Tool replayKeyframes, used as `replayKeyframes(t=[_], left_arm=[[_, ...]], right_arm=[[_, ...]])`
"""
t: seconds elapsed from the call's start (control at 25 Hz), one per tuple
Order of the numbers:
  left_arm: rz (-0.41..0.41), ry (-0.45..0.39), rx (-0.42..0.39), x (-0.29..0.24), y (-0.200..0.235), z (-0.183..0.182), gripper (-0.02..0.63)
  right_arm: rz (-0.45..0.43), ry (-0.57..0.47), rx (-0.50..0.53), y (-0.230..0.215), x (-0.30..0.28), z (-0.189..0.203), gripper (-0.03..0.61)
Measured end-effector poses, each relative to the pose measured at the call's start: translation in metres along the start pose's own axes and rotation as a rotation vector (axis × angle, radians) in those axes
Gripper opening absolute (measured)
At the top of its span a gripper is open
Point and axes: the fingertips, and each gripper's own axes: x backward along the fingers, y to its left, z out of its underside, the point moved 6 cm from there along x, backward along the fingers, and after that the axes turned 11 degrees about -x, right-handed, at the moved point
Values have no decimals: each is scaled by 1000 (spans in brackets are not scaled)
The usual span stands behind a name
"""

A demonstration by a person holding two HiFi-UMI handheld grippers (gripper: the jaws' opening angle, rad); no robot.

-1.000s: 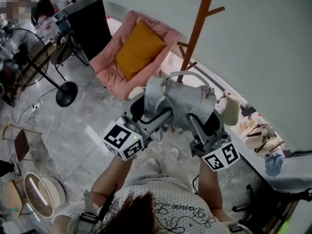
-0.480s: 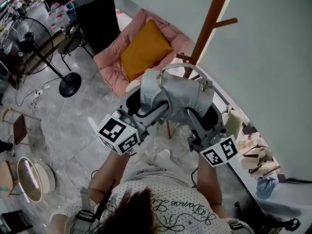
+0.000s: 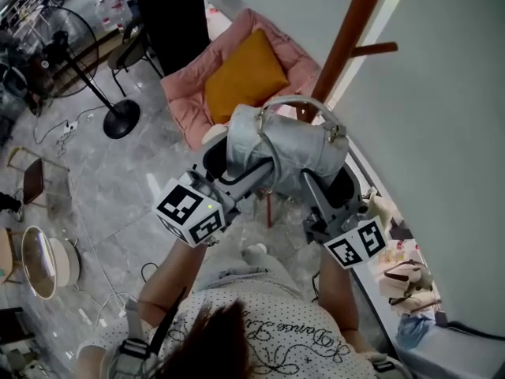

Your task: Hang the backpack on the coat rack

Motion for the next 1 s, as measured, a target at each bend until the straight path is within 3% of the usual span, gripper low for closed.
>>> replayKeyframes(t=[0.32,1.0], left_arm=[[32,36,21,-14,18,13,351],[208,102,89,-37,59,44,351]], right_arm=[[32,18,-36,-14,-10,10,275],[238,31,-27,-22,-30,36,281]])
